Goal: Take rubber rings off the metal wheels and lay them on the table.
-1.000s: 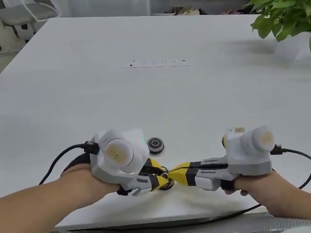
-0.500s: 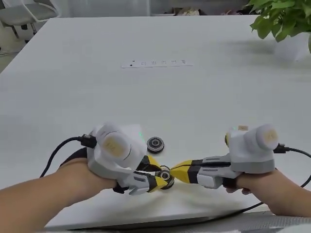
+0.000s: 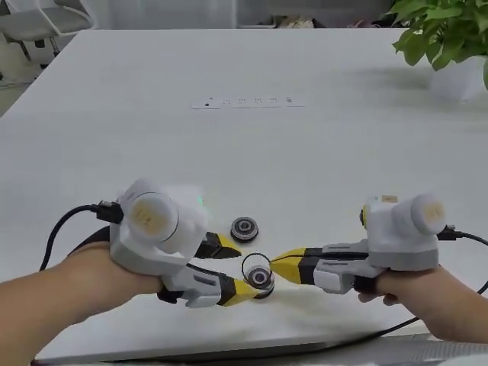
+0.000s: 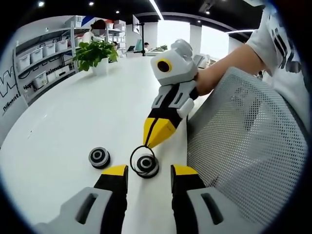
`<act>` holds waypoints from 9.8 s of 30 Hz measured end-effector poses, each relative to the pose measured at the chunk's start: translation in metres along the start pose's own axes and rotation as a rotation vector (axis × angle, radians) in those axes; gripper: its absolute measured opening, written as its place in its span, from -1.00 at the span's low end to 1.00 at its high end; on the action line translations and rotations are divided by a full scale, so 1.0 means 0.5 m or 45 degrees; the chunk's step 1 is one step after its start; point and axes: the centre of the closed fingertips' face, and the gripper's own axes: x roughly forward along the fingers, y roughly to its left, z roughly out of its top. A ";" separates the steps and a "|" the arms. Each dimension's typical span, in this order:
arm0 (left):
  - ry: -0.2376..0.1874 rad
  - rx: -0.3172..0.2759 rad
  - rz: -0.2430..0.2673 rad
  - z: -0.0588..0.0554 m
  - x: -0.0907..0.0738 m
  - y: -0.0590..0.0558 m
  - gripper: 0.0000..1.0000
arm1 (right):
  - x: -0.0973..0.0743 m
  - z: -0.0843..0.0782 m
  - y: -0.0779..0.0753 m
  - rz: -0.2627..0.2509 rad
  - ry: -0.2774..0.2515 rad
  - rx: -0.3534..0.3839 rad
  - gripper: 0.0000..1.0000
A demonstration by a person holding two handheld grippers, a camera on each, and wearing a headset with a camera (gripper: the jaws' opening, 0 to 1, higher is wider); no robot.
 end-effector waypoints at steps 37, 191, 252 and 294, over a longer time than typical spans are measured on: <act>-0.155 -0.167 0.206 -0.010 -0.159 0.055 -0.21 | 0.035 0.069 0.017 0.071 0.060 -0.112 -1.00; -0.044 -0.121 0.130 0.012 -0.110 0.059 -0.15 | -0.010 0.008 0.008 0.009 0.202 -0.310 -0.50; 0.083 -0.068 -0.107 -0.019 0.076 -0.006 -0.44 | -0.020 -0.072 -0.025 -0.042 0.232 -0.260 -0.41; 0.070 0.062 -0.035 -0.023 0.088 0.007 -0.83 | 0.011 -0.078 -0.017 -0.015 0.250 -0.282 -0.43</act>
